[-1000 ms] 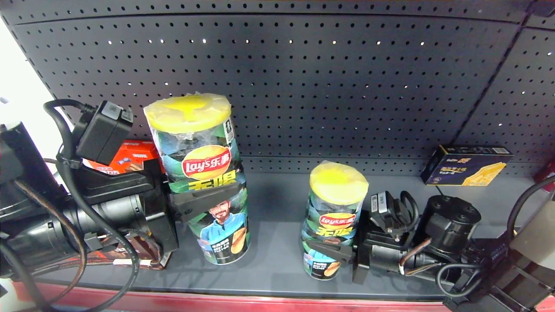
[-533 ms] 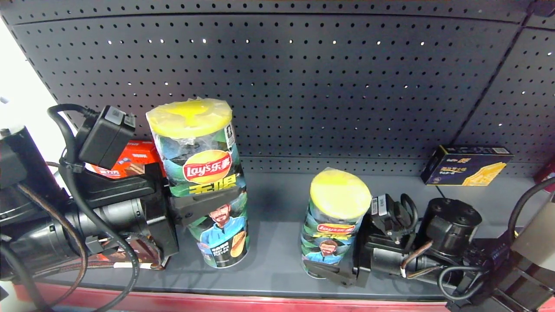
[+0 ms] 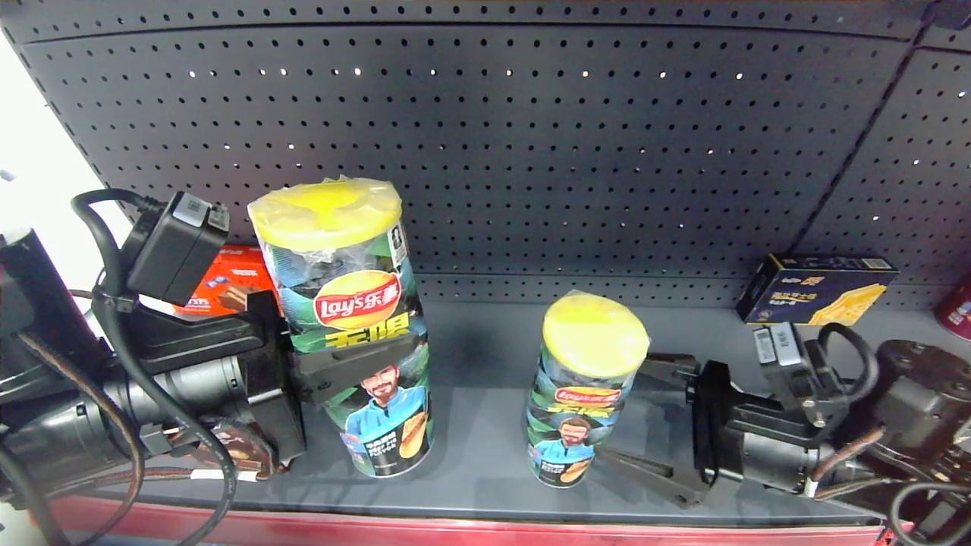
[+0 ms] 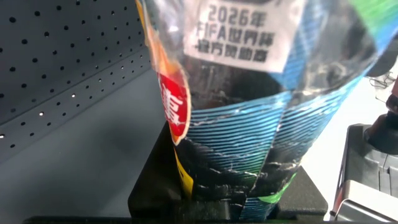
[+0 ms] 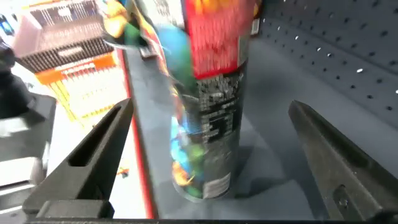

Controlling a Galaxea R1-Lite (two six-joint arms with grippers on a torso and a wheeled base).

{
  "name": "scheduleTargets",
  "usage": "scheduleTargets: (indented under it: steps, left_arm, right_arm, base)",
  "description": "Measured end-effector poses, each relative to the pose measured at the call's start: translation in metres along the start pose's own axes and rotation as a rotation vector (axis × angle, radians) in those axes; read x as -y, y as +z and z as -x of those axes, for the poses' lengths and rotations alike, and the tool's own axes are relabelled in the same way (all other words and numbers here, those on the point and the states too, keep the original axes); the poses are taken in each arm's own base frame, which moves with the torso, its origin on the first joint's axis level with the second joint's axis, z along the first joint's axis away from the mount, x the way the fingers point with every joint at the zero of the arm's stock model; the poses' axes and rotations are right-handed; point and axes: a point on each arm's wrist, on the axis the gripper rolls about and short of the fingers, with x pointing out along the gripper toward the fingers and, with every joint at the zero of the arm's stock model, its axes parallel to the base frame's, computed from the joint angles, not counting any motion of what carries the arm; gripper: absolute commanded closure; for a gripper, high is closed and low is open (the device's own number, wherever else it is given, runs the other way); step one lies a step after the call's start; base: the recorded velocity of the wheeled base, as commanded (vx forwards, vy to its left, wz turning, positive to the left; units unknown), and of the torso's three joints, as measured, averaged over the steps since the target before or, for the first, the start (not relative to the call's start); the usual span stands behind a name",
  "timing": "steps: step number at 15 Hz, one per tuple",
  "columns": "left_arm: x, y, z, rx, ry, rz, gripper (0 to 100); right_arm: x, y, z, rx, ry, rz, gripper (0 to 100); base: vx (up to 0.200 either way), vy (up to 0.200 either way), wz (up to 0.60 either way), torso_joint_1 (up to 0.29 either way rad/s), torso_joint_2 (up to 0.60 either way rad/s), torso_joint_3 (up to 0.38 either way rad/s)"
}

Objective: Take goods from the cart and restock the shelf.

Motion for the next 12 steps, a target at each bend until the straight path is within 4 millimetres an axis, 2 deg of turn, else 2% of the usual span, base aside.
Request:
scheduleTargets:
  steps: [4, 9, 12]
  left_arm:
    - [0.001, 0.002, 0.002, 0.009, 0.0, -0.006, 100]
    - [0.004, 0.007, 0.006, 0.026, 0.003, -0.019, 100]
    - [0.004, 0.011, 0.006, 0.039, 0.008, -0.028, 100]
  right_arm:
    - [-0.023, 0.025, 0.041, 0.048, -0.034, -0.021, 0]
    - [-0.031, 0.046, 0.105, 0.033, -0.288, 0.002, 0]
    - [-0.059, 0.054, 0.14, -0.014, -0.426, -0.041, 0]
  base:
    - [0.0, 0.0, 0.0, 0.0, 0.0, 0.0]
    - [0.0, 0.0, 0.0, 0.0, 0.0, 0.0]
    - [0.0, 0.0, 0.0, 0.0, 0.0, 0.0]
